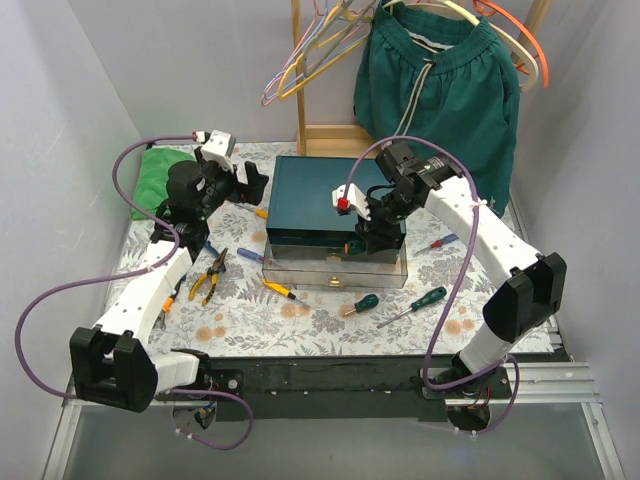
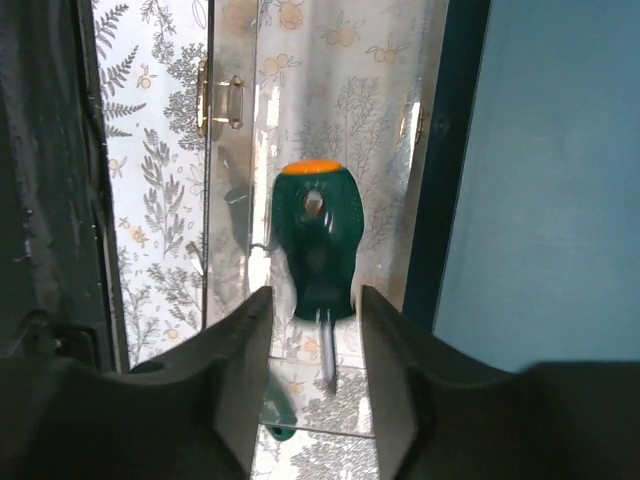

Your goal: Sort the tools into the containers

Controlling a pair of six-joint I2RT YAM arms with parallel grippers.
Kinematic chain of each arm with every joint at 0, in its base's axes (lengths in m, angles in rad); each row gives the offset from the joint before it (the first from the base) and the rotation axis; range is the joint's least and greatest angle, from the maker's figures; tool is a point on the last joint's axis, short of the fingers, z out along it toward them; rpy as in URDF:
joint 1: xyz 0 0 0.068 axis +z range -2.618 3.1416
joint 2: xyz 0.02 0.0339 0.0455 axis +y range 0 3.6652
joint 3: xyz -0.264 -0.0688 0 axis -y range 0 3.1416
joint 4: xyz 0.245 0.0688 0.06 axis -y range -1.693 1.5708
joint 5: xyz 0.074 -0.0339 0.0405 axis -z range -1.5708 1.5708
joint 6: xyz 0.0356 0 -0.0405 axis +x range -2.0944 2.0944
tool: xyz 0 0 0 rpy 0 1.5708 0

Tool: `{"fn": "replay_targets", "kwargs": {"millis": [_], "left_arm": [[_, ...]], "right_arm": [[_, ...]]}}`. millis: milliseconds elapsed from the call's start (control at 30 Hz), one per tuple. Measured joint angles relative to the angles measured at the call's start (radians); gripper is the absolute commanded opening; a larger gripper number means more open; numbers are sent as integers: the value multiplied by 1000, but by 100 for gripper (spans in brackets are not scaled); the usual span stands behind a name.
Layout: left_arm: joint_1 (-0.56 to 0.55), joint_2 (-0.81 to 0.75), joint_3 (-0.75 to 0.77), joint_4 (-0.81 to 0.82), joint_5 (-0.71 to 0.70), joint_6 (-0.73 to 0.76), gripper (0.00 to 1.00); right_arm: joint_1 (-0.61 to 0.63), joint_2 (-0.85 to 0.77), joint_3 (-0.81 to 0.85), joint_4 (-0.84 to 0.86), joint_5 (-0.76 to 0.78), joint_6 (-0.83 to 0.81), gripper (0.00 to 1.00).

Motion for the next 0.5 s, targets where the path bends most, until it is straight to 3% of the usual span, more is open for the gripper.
{"fn": "replay_targets", "kwargs": {"millis": [200,367,500], "left_arm": [[5,-25,-10,0,1,1,89],[5,-21,-10,2,3,0,89],[5,-3,-10,11,5,1,89]], "right_arm": [[-61,-32,26,2,-9,11,58],[-300,-128,-25,-11,-26,-103,59],[-481,-193,-173,-41,6,-314,59]]}}
